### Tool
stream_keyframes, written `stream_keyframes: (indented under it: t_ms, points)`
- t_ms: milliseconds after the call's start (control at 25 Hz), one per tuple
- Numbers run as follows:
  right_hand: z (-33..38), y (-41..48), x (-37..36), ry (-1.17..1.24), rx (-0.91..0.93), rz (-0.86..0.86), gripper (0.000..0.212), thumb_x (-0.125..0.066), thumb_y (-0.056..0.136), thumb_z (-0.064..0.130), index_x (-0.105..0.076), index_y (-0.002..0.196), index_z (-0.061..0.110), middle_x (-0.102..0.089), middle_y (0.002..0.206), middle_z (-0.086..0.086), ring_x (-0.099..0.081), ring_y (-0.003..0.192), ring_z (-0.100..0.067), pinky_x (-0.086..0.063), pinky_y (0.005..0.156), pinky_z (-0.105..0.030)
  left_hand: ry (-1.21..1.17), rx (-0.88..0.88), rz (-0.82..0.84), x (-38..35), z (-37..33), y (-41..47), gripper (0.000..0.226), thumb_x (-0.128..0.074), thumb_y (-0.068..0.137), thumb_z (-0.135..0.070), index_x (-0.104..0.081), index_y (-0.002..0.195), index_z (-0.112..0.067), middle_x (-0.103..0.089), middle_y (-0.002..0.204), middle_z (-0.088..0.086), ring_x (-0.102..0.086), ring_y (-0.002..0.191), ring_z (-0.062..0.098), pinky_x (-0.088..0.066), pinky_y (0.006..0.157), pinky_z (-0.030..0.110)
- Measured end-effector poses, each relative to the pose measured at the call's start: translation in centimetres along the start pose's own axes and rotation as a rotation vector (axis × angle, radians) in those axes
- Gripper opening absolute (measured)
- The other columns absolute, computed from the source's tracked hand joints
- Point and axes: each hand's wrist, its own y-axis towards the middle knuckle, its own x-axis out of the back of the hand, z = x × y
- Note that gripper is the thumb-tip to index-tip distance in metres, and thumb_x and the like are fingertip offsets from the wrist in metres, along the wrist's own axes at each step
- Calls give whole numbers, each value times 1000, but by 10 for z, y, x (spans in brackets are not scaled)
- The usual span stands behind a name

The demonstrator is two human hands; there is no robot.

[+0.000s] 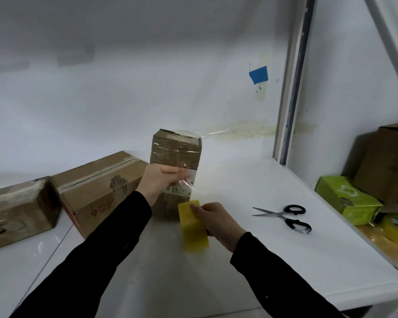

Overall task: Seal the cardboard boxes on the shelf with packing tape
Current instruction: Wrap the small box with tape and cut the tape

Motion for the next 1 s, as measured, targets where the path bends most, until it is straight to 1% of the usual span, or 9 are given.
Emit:
stream_keyframes:
  t_ms: [120,240,320,400,480,560,720,880,1000]
  points:
    - [-2,-1,-8,-44,6,2,56,-44,96,40,-55,119,-9,-59,113,-28,-59,104,-35,-46,95,-45,14,27,42,2,19,-8,13,-73,77,-9,-74,89,-3,-75,89,12,-70,89,24,-55,84,33]
    - [-4,-2,4,-123,100,36,50,-43,95,46,-62,90,0,-60,84,-16,-60,78,-22,-46,73,-32,-42,29,60,8,30,-13,10,-66,82,-11,-73,85,-4,-75,76,4,-71,76,12,-54,76,24]
    - [-8,4,54,-224,249,-130,34,-49,95,36,-60,75,11,-65,76,-9,-62,59,-3,-46,63,-15,-92,34,49,11,29,-14,12,-64,84,-8,-71,84,1,-74,70,2,-70,67,9,-55,67,18]
    - [-12,0,130,-400,321,-401,16,-54,92,8,-59,77,11,-67,76,-10,-60,52,9,-42,54,-4,-106,34,43,12,28,-16,11,-63,84,-6,-71,83,1,-74,68,1,-70,65,8,-54,62,13]
    - [-23,-9,193,-661,260,-554,12,-59,86,-1,-64,82,9,-71,84,-14,-66,65,-7,-44,63,-16,-95,18,32,11,30,-17,10,-62,85,-7,-71,82,-2,-74,68,-1,-70,67,5,-53,63,11]
    - [-48,-8,225,-858,129,-471,10,-64,85,7,-69,94,8,-70,101,-15,-62,78,-23,-38,71,-22,-117,14,23,10,34,-16,11,-63,85,-9,-72,82,-3,-74,70,1,-70,70,8,-54,67,13]
    - [-97,3,219,-971,-84,-174,38,-59,91,19,-54,128,12,-55,123,-6,-53,118,-24,-34,84,-20,-152,23,33,10,38,-15,12,-64,83,-7,-72,85,2,-75,75,6,-71,73,11,-55,67,15]
    - [-109,15,216,-1000,-20,-205,51,-71,81,33,-55,129,24,-42,140,0,-39,128,-27,-33,105,-34,-232,53,41,11,41,-16,15,-68,75,-7,-72,87,1,-75,78,10,-71,77,20,-58,74,24]
    - [-104,22,218,-1195,13,-163,34,-70,78,43,-58,107,29,-41,125,3,-39,117,-22,-37,97,-31,-333,92,34,8,42,-18,29,-70,66,-10,-70,93,2,-73,86,14,-70,82,24,-58,76,27]
